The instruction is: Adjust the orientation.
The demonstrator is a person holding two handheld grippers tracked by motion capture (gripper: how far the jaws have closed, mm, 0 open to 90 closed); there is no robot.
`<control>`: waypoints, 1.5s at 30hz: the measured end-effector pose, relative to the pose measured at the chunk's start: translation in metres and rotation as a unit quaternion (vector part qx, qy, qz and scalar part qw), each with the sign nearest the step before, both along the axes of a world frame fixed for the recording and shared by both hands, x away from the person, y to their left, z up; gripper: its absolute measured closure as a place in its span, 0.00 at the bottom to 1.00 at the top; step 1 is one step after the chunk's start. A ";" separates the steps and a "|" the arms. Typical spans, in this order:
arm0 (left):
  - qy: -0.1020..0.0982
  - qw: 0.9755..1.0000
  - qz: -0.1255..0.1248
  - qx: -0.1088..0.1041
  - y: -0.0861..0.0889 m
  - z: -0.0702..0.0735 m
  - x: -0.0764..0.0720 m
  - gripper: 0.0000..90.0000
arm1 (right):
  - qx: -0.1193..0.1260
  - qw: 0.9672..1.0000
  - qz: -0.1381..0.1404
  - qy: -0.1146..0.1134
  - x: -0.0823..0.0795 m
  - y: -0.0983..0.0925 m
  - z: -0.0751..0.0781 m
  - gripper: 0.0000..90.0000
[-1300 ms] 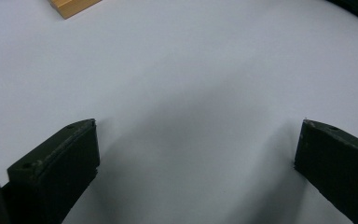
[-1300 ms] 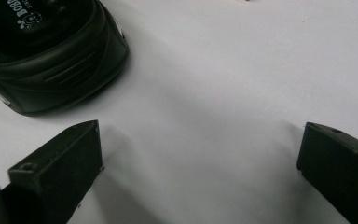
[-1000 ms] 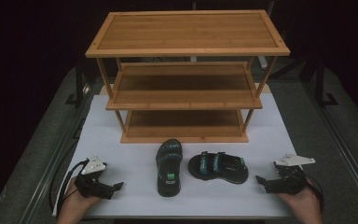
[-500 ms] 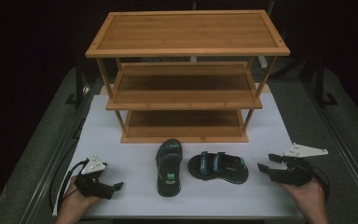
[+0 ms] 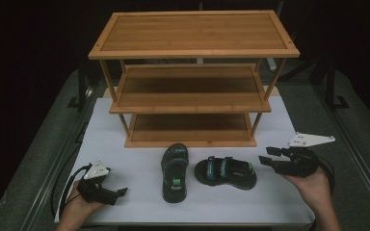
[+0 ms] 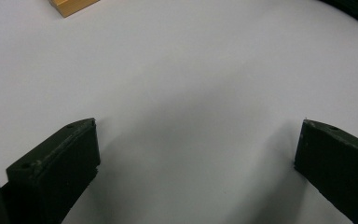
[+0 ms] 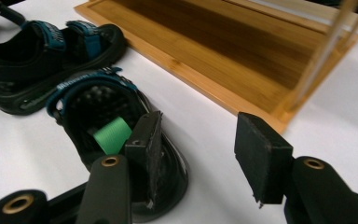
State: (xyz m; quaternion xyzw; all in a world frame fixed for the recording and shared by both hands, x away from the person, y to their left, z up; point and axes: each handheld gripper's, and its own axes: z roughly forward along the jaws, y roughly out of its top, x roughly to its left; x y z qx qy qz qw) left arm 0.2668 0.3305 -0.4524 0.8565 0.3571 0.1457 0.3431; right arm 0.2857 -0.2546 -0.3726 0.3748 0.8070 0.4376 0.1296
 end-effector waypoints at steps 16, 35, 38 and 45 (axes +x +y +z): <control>0.000 1.000 0.001 -0.002 0.000 0.000 0.000 0.00 | 0.001 0.997 0.072 0.006 0.015 0.038 0.011 0.54; 0.000 1.000 0.000 -0.001 0.000 0.000 0.000 0.00 | -0.049 0.985 0.157 0.051 0.023 0.093 -0.005 0.16; 0.000 1.000 0.000 -0.002 0.000 0.000 0.000 0.00 | -0.070 0.982 0.163 0.058 0.025 0.100 -0.011 0.16; 0.000 1.000 0.000 -0.002 0.000 0.000 0.000 0.00 | -0.087 0.981 0.159 0.063 0.026 0.104 -0.017 0.30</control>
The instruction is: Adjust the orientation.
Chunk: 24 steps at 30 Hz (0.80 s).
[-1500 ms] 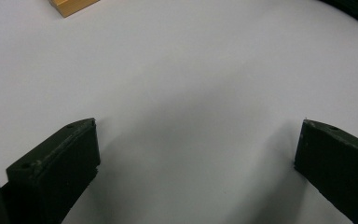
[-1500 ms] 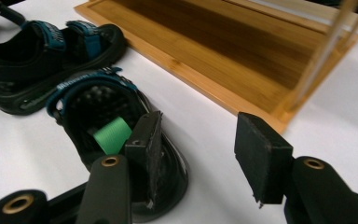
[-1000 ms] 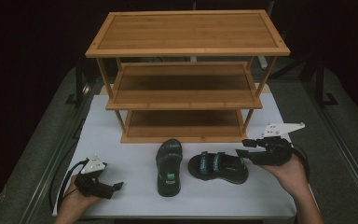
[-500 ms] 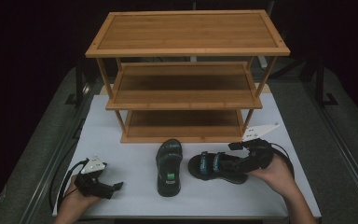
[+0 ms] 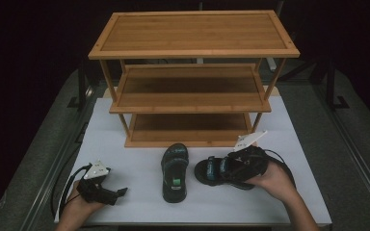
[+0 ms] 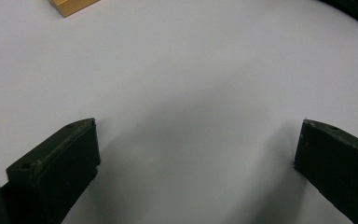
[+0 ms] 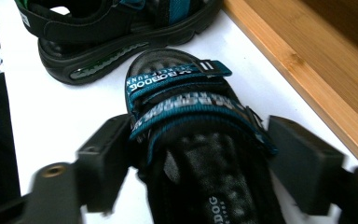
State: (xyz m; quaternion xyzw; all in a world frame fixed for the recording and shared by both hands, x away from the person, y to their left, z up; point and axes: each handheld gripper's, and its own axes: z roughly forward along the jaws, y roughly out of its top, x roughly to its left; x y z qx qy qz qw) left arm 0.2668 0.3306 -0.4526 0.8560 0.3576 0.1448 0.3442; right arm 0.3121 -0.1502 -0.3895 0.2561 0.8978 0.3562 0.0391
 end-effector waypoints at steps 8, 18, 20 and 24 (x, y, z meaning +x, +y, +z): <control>0.000 1.000 0.000 0.001 0.000 0.000 0.000 0.00 | -0.007 0.999 -0.022 -0.024 -0.002 -0.003 0.002 0.64; 0.000 1.000 0.000 0.001 0.000 0.000 0.000 0.00 | -0.008 0.989 -0.143 -0.041 0.003 -0.023 0.009 0.72; 0.000 1.000 0.000 0.001 0.000 0.000 0.000 0.00 | -0.010 0.984 -0.172 -0.040 0.004 -0.030 0.010 0.72; 0.000 1.000 0.000 0.001 0.000 0.000 0.000 0.00 | -0.019 0.979 -0.200 -0.036 0.006 -0.040 0.007 0.72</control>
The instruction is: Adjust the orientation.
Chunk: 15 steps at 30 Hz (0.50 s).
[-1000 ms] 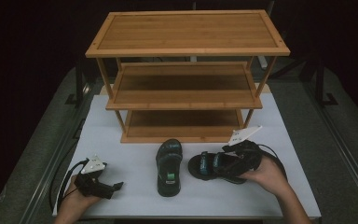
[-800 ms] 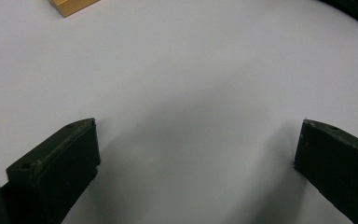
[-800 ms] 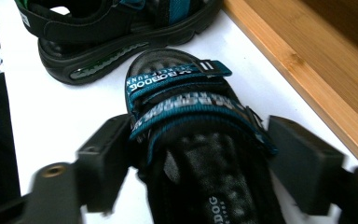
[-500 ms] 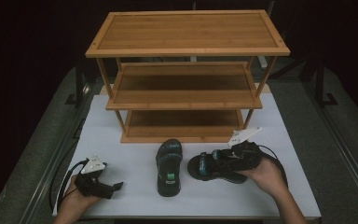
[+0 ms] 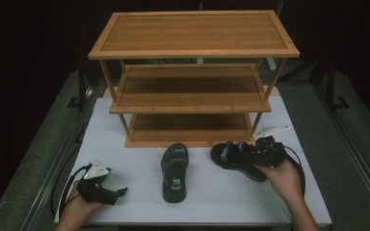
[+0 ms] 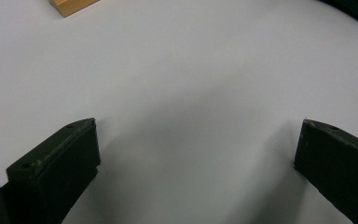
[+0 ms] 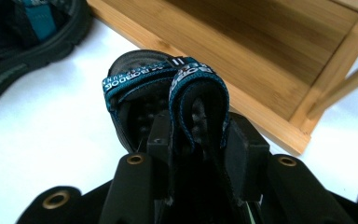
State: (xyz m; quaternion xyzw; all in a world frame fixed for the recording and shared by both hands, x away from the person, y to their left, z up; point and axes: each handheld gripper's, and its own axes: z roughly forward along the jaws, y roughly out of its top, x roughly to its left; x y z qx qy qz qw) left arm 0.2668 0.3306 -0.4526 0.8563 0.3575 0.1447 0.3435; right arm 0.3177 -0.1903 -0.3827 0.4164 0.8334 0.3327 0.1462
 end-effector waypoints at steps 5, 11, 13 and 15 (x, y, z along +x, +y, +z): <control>0.000 1.000 0.000 0.000 0.000 0.000 0.000 0.00 | 0.012 1.000 0.002 0.005 0.000 -0.004 -0.006 0.60; 0.000 1.000 0.000 0.000 0.000 0.000 0.000 0.00 | 0.023 1.000 0.013 0.003 -0.005 -0.005 -0.003 0.41; -0.001 1.000 0.000 0.000 0.000 0.000 0.000 0.00 | 0.037 0.999 0.014 -0.002 -0.008 -0.011 0.003 0.41; -0.001 1.000 0.001 -0.001 0.000 0.000 0.000 0.00 | 0.058 0.998 0.015 -0.009 -0.011 -0.018 0.009 0.41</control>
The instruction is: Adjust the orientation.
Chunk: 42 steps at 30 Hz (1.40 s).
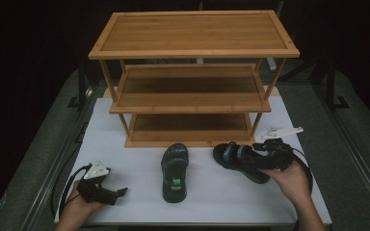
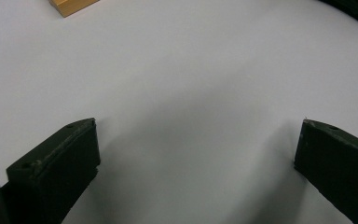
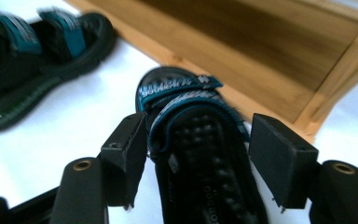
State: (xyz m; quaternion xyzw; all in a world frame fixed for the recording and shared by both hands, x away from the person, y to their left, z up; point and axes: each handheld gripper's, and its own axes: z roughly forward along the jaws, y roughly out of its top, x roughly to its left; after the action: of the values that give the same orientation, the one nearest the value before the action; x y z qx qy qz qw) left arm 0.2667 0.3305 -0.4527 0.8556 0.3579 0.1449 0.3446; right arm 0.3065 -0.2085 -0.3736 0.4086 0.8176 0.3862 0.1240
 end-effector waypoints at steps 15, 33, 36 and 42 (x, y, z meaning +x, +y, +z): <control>0.000 1.000 0.000 0.001 0.000 0.000 0.000 0.00 | 0.039 0.997 -0.056 -0.033 -0.014 -0.071 0.001 0.91; 0.000 1.000 0.000 0.001 0.000 0.000 0.000 0.00 | 0.035 0.999 -0.029 -0.001 -0.002 -0.094 -0.049 1.00; 0.000 1.000 0.000 0.001 0.000 0.000 0.000 0.00 | 0.031 0.999 -0.015 0.009 0.002 -0.087 -0.054 1.00; 0.000 1.000 0.000 0.001 0.000 0.000 0.000 0.00 | 0.019 1.000 0.002 0.024 0.001 -0.077 -0.060 1.00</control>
State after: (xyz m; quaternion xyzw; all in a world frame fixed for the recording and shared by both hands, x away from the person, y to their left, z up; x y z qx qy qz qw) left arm 0.2666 0.3304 -0.4526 0.8561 0.3577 0.1452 0.3436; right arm 0.3079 -0.2859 -0.4341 0.4185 0.8138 0.3918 0.0953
